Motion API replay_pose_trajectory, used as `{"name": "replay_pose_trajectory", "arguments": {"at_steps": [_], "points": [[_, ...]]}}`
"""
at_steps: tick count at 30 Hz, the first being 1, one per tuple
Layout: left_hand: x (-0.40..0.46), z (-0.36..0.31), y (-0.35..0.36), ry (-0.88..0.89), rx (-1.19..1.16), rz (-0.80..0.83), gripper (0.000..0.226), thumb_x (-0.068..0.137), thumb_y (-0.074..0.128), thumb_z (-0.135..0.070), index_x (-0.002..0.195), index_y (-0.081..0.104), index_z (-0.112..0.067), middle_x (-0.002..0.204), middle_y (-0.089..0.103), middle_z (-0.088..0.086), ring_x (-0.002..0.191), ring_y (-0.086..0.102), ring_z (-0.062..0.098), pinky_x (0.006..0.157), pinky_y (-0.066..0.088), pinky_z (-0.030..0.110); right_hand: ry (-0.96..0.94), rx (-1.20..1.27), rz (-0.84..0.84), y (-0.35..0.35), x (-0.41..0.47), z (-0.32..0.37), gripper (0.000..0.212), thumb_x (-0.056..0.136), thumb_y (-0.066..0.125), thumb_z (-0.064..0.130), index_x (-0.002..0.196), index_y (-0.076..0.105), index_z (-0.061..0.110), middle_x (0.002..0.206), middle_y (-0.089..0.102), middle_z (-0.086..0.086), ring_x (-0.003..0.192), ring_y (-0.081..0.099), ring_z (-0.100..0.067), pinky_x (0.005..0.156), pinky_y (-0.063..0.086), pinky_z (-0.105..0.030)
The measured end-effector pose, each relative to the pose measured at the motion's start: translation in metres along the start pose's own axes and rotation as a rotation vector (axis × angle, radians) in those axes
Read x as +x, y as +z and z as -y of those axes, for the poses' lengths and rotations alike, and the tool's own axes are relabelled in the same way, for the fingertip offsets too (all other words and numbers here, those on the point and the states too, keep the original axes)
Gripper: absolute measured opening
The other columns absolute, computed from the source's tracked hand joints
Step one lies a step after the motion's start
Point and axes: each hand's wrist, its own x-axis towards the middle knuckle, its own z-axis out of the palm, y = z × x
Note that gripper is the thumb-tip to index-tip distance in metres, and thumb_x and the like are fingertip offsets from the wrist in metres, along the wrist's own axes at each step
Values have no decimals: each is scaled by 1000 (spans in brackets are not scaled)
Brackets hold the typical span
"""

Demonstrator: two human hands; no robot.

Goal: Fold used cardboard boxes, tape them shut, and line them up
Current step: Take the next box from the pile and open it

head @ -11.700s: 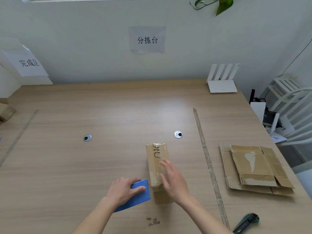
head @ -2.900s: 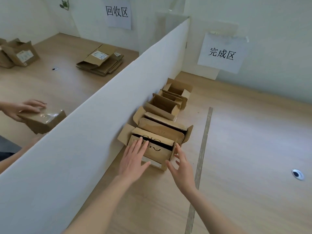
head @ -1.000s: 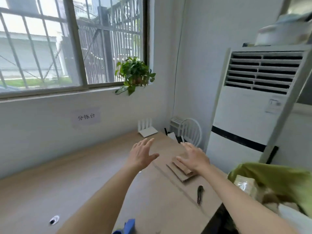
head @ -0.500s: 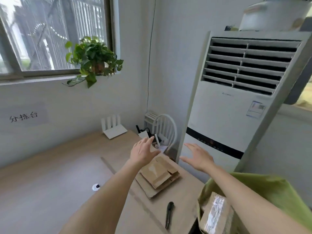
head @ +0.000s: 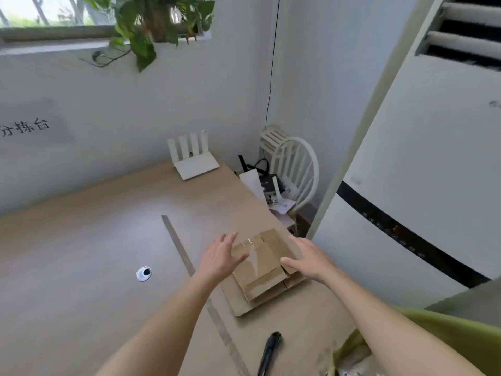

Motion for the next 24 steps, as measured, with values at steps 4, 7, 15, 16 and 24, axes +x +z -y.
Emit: {"name": "replay_pose_trajectory", "arguments": {"at_steps": [4, 7, 15, 16, 24], "points": [[38, 20, 61, -137, -40, 76, 80, 92, 50, -67, 158, 20, -32, 157, 33, 5, 137, 44, 26, 105, 43, 40, 24, -6, 104, 34, 70, -35, 87, 85, 57, 73, 158, 21, 40, 164, 25, 12, 147, 34, -19, 110, 42, -50], [55, 34, 102, -242, -125, 124, 86, 89, 53, -69, 158, 16, -34, 158, 33, 5, 139, 42, 26, 106, 44, 41, 57, 18, 170, 64, 113, -56, 92, 82, 57, 76, 158, 18, 42, 165, 24, 9, 147, 34, -21, 110, 42, -52], [84, 49, 176, -475, -521, 55, 98, 83, 74, -51, 159, 14, -32, 153, 38, 5, 139, 41, 23, 110, 38, 36, 144, 176, 243, 118, 183, -81, 120, 65, 64, 86, 158, 1, 45, 168, 13, 1, 152, 24, -28, 114, 35, -58], [85, 49, 182, -490, -548, 41, 97, 83, 75, -47, 159, 17, -29, 152, 40, 5, 139, 41, 22, 110, 36, 35, 154, 210, 250, 123, 187, -82, 125, 59, 63, 90, 157, -1, 47, 168, 12, 0, 152, 22, -28, 115, 34, -59], [79, 39, 172, -485, -724, -137, 96, 80, 81, -30, 157, 24, -30, 151, 39, -2, 141, 35, 14, 107, 27, 22, 132, 343, 174, 119, 166, -60, 117, 64, 71, 82, 155, 3, 53, 160, 23, -2, 143, 37, -26, 112, 38, -48]]}}
